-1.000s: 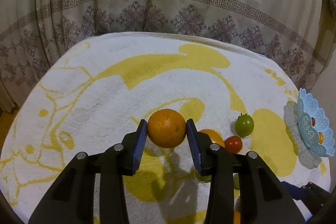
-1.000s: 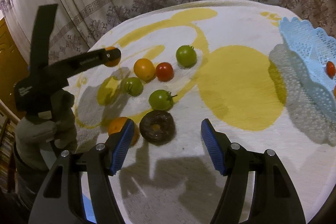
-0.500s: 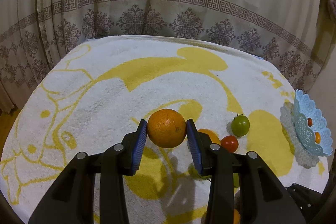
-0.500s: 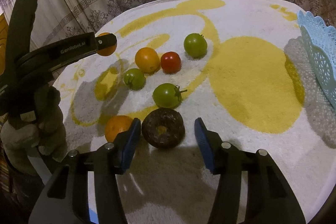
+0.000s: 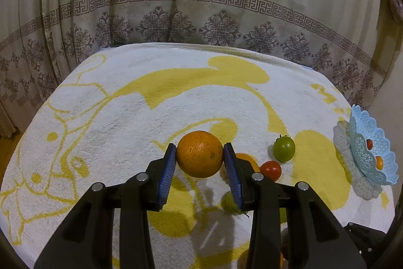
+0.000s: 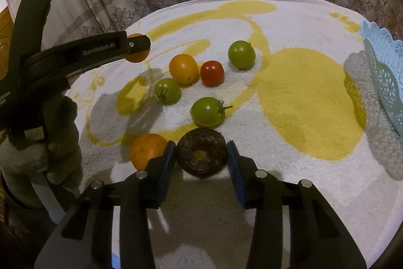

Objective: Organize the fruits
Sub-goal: 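Grasp the dark brown fruit with the right tool while the left tool holds the orange, then move both tools over the blue basket and release the orange and brown fruit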

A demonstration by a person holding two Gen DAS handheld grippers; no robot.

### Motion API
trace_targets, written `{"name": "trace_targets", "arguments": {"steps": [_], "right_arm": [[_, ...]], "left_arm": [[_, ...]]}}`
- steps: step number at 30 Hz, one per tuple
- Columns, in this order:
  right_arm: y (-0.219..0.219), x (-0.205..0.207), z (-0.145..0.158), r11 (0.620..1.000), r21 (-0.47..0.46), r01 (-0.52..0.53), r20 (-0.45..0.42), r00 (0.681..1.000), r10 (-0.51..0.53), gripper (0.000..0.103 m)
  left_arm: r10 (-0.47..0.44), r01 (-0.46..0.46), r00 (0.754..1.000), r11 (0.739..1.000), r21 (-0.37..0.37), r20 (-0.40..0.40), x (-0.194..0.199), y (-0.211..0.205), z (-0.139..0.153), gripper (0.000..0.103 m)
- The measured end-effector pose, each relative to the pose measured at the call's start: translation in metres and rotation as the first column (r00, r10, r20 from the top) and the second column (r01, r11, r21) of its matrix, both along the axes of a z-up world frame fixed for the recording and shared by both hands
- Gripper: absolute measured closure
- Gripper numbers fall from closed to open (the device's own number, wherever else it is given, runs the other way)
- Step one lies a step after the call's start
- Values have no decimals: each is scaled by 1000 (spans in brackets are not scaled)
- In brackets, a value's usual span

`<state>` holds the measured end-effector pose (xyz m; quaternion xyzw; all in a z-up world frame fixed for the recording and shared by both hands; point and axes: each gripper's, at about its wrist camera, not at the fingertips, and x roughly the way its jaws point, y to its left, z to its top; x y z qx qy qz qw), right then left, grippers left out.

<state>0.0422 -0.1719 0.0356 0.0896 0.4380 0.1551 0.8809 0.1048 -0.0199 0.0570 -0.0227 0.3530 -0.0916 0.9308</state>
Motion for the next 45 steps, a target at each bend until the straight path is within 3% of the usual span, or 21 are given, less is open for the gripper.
{"name": "trace_targets", "arguments": {"steps": [19,34,45], "right_arm": [[-51,-19,52,988,30,153,149,976,-156,60],[-132,-42,85,944,65,322,240,914,-328,60],[-194,-52,89,892,85,443,250,857,-450,60]], "left_arm": [[-40,39,998,999,13,52,-16,-16,19,64],[-143,139,984,990,37,110,-39,-64,50,64],[-280,277,954,960,42,110,-45,-131,61,64]]}}
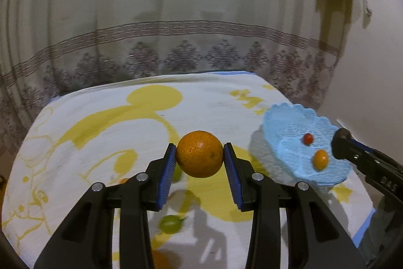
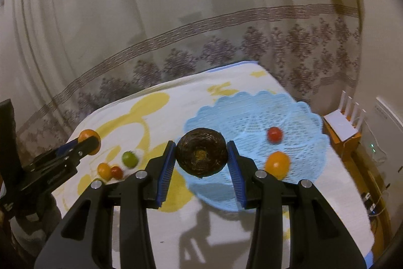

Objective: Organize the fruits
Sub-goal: 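Move both tools over the blue basket and release the orange and brown fruit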

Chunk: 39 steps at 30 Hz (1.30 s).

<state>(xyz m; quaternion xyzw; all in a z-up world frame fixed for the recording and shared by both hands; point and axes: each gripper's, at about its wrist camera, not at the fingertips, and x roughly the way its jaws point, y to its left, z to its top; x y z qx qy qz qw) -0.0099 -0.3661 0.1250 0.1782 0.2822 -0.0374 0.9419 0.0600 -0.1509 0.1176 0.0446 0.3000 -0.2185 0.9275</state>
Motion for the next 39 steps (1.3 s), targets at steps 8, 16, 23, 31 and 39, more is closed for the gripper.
{"name": "trace_targets", "arguments": {"steps": [8,16,23,31,39], "right_arm": [[-31,8,-18,995,33,90,-80,993,-87,60],[-45,8,-21,990,43,132,-104,986,-127,60],[-51,8,-23,986,64,151,-123,982,-143,60],[-53,7,-23,983,83,162,-119,981,-152,46],[-59,2,-20,976,106,192,-103,978,-182,40]], "left_arm": [[-102,102,995,995,-11,-3,-1,-49,-1,64],[-194,194,981,981,0,-20,1,-92,-12,64],[-236,237,971,971,24,-45,2,-115,-27,64],[-236,238,968,971,14,-89,6,-121,-39,57],[-188,188,982,982,9,-26,5,-107,-25,32]]}}
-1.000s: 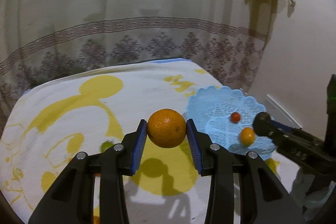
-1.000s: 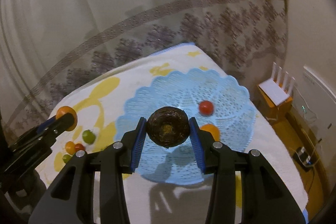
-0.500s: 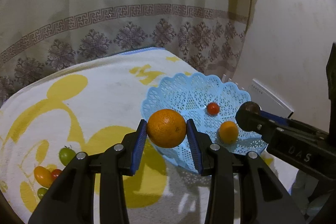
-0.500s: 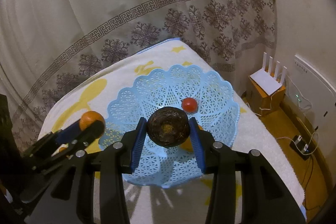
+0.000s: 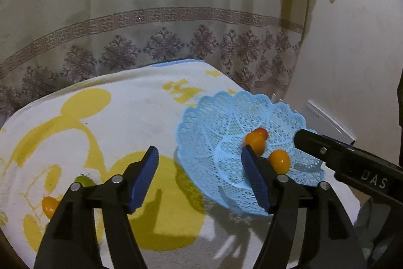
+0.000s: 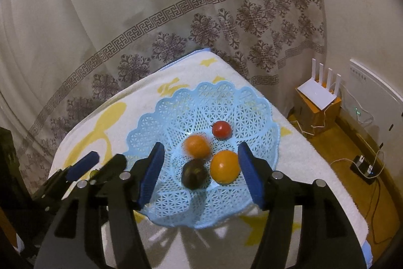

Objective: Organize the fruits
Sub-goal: 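Move both tools over the blue basket and release the orange and brown fruit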

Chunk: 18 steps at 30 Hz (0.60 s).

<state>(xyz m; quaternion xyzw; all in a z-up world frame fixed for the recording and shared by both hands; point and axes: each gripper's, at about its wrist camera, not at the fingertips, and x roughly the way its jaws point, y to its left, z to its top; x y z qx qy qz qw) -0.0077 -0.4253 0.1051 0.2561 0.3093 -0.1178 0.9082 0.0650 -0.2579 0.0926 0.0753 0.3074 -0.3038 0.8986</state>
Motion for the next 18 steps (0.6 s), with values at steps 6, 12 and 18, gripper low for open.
{"name": "trace_targets", "arguments": {"steps": [6,12,18], "right_arm": [[5,-7,10,1000,-5,-3,32,999,3,41],[12,-14,20,1000,-17,-13,69,997,14,40],[23,-16,24,999,-24,-44,97,994,46,40]], "left_arm": [[52,-51,998,998,-25,25,1,20,18,19],[105,-101,990,994,-45,99,-7,47,42,13],[156,-151,981,987,-53,113,-8,74,53,13]]}}
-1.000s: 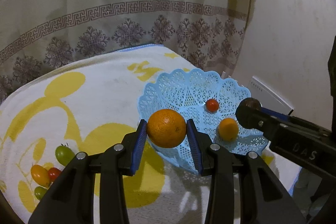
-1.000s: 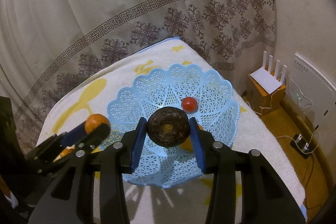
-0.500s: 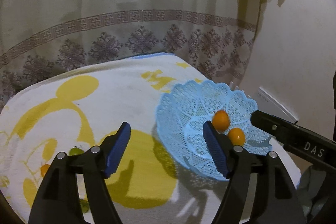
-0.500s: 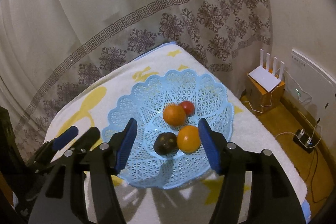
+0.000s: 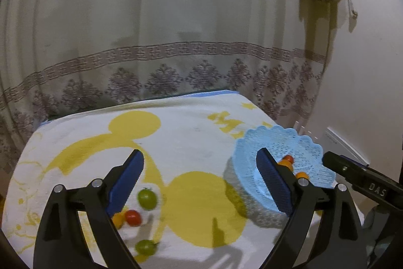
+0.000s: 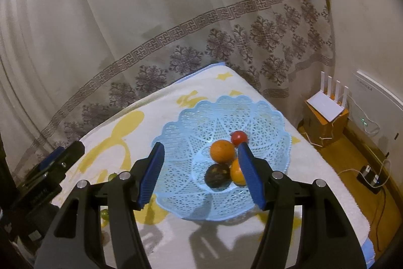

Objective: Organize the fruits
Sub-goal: 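Move both tools over the blue basket and release the orange and brown fruit, then return to the towel and grasp a green tomato with the left tool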

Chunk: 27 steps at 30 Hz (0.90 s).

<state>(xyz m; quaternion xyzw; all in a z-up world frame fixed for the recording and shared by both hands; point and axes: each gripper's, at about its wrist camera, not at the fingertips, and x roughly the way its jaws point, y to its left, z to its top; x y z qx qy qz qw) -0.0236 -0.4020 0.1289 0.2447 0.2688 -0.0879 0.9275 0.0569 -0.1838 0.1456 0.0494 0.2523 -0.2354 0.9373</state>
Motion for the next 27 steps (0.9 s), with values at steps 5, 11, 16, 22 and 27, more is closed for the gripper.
{"name": "trace_targets", "arguments": {"steps": [5,11,16,22,27], "right_arm": [[11,0,2,999,-7,-32,19,999,33,39],[24,2,2,997,-27,-68,25,997,69,35],[40,5,-2,993,-46,-110,15,994,111,35],[57,12,-9,986,-65,-154,-11,988,153,35],[70,19,-17,979,-76,-189,-38,982,186,35]], "left_arm": [[51,-51,999,999,2,-11,2,25,-2,13],[108,-108,994,994,16,-34,5,51,-12,13],[157,-156,986,987,31,-52,9,76,-22,13],[224,-221,971,974,40,-88,20,103,-36,13],[260,-254,957,965,58,-131,32,118,-56,13]]}}
